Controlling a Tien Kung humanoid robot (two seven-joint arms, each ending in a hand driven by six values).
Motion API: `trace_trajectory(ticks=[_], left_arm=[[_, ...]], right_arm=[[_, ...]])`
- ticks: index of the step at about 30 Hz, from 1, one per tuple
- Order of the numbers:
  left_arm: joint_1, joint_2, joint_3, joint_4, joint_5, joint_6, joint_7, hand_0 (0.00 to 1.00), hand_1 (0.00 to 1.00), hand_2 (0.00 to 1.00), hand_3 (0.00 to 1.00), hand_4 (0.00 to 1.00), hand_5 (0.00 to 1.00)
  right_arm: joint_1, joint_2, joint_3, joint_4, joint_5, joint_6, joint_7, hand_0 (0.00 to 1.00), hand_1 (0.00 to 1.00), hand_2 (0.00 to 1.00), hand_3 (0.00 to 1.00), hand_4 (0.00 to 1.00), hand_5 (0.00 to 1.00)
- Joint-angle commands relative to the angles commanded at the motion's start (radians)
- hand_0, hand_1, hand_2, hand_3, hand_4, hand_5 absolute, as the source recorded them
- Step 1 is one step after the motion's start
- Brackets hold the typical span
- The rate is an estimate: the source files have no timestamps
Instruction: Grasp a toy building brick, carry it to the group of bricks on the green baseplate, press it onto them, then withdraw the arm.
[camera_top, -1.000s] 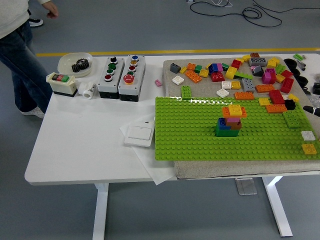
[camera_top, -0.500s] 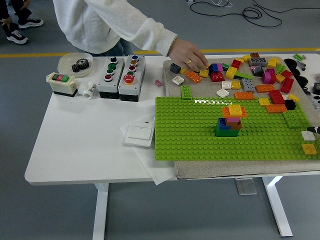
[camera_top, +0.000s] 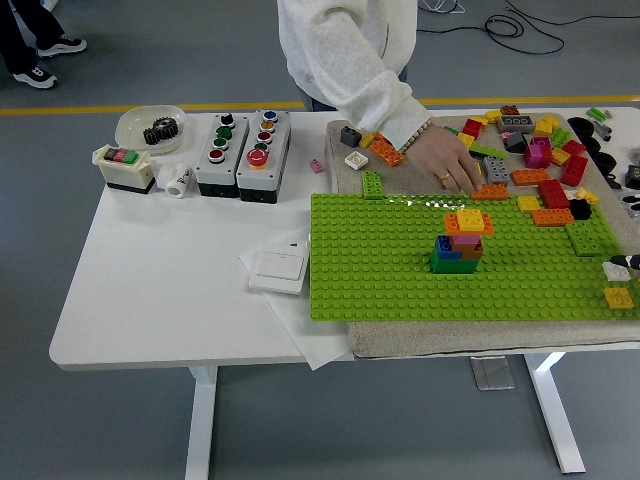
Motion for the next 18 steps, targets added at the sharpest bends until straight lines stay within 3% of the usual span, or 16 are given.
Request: trace_trajectory(ticks=[9, 18], left_arm=[[-0.009, -0.001, 0.009, 0.001, 0.0, 0.006, 0.002, 0.824, 0.805, 0.809, 0.607, 0.681, 0.597], [-0.007, -0.006, -0.007, 0.001, 0.0, 0.003, 0.0, 0.824, 0.805, 0.81, 0.605, 0.678, 0.6]], right_arm=[[0.005, -0.002, 0.015, 0.02, 0.032, -0.034, 0.009, 0.808, 0.78, 0.802, 0.852, 0.998, 0.414], [0.0, -0.008, 0.009, 0.022, 0.02, 0.011, 0.012, 0.795, 0.779, 0.8, 0.849, 0.995, 0.408]])
